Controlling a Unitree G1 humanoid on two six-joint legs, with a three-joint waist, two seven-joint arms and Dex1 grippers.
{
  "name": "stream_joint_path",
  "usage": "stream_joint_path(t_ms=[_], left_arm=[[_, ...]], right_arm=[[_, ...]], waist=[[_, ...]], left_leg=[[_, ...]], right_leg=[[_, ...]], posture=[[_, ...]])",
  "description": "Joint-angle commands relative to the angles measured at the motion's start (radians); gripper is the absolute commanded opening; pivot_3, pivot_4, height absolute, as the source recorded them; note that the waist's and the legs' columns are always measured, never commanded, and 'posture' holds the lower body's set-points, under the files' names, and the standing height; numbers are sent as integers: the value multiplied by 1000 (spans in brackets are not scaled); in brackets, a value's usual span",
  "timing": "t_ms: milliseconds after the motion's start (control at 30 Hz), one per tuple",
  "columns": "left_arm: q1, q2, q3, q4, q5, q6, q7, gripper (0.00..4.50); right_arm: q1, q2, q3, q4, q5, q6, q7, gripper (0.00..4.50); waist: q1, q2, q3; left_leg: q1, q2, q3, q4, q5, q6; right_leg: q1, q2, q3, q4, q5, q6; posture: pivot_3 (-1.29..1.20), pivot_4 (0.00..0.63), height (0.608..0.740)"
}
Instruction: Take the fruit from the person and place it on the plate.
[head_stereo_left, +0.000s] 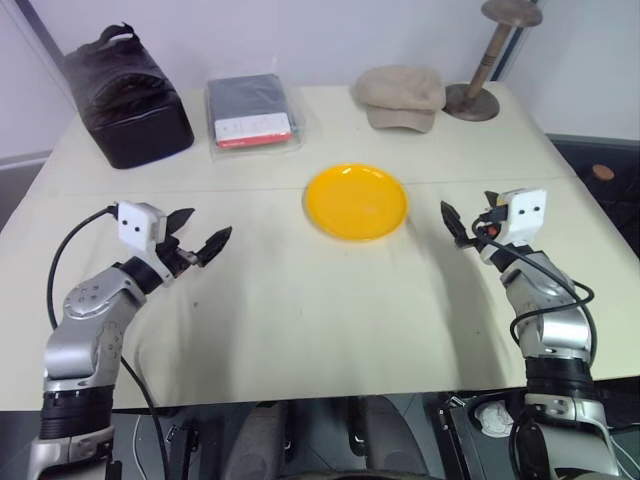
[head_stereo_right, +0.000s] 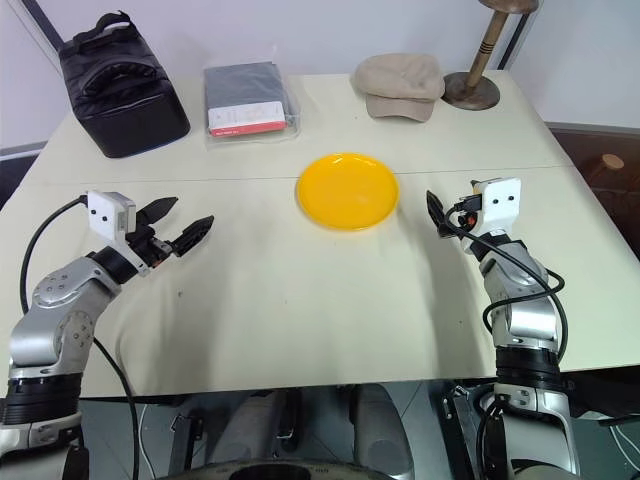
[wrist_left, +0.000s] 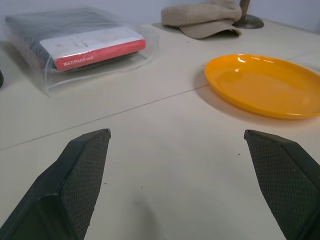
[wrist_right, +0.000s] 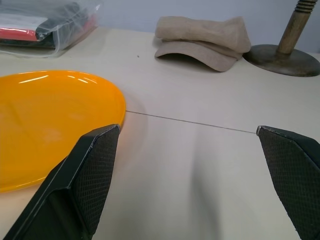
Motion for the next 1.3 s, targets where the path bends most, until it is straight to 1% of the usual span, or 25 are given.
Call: stream_joint_path(t_ms=[33,800,867,933,1067,1200,1300], left_arm=[[-6,12,24,-25,-3,-21,-2,4500],[1,18,38,-13,-1,-33,-3,4500],[1,20,38,-11,-1,-34,-3,4500],[1,20,39,-9,-1,-35,-3,4500],[0,25,40,-4,-3,-35,-8,4500],[-18,49,53,-2,-33,-24,-47,4500],[-66,96,73,-58,-123,37,-104,4500]], right_arm=[[-10,-1,-7,-9,-1,-28,1,4468],[-23,-8,-4,4,-6,-35,16,4468],[-18,-15,7,-40,24,4,56,4468],[8,-46,47,-134,77,67,162,4468],[53,-117,87,-358,254,280,311,4468],[54,-166,110,-465,309,393,336,4468],[32,-165,116,-479,300,407,315,4468]], waist=[[0,0,0],[0,0,0],[0,0,0],[0,0,0],[1,0,0],[2,-1,0],[2,-1,0]], left_leg=[[0,0,0,0,0,0],[0,0,0,0,0,0],[0,0,0,0,0,0],[0,0,0,0,0,0],[0,0,0,0,0,0],[0,0,-1,1,0,0],[0,0,-1,1,0,0]], right_leg=[[0,0,0,0,0,0],[0,0,0,0,0,0],[0,0,0,0,0,0],[0,0,0,0,0,0],[0,0,0,0,0,0],[1,-1,0,0,-1,-1],[1,-1,0,0,-2,-3]], posture=[[0,150,740],[0,150,740],[0,150,740],[0,150,740],[0,150,740],[0,150,740],[0,150,740]])
